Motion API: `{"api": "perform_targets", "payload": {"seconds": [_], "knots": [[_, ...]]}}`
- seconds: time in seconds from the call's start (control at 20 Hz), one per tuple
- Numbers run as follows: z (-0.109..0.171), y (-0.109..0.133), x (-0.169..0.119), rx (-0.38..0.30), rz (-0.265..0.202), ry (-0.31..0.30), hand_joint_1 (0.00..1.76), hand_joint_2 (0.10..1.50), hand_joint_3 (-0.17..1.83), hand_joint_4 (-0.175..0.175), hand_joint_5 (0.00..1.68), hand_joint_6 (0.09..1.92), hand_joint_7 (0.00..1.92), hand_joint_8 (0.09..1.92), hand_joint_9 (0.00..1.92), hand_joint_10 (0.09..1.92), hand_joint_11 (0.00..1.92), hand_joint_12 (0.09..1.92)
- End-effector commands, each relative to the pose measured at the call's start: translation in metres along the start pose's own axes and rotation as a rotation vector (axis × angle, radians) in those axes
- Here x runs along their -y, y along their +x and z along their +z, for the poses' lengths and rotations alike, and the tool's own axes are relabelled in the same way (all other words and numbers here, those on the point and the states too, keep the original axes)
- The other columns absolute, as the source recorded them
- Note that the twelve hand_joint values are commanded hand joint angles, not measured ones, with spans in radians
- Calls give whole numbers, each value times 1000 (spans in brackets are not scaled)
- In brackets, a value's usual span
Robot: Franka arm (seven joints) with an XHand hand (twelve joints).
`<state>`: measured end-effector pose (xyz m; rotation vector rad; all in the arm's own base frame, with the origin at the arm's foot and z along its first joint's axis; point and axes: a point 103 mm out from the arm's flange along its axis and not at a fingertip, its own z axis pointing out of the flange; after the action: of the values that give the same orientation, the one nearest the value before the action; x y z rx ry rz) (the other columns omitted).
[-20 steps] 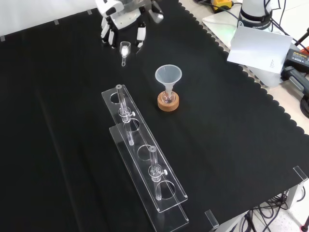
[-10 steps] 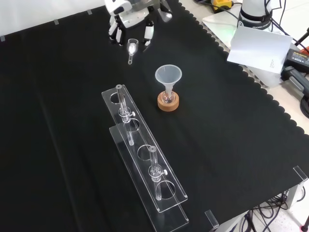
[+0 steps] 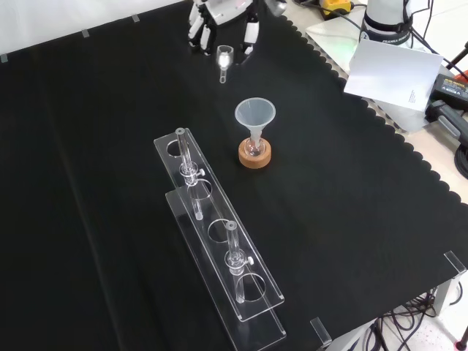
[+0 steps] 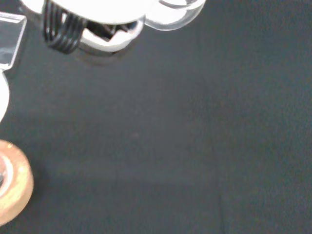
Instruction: Pour all the NaCl from the weighing funnel into the round-bottom flask.
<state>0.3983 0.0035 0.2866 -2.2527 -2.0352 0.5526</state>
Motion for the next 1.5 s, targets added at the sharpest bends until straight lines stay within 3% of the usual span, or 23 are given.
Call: {"api": "perform_targets", "payload": {"seconds": [0.05,0.55,1.5], "knots": [[3,7,31,10,-27,0,1137,643,659,175,1309,607,636,653,1030,275,864,1001],[12,25,44,91,-40,71,1137,641,663,175,1307,613,634,656,1026,272,864,1001],[20,31,31,225,-40,154,1136,639,670,175,1303,623,624,657,1020,267,860,1001]]}}
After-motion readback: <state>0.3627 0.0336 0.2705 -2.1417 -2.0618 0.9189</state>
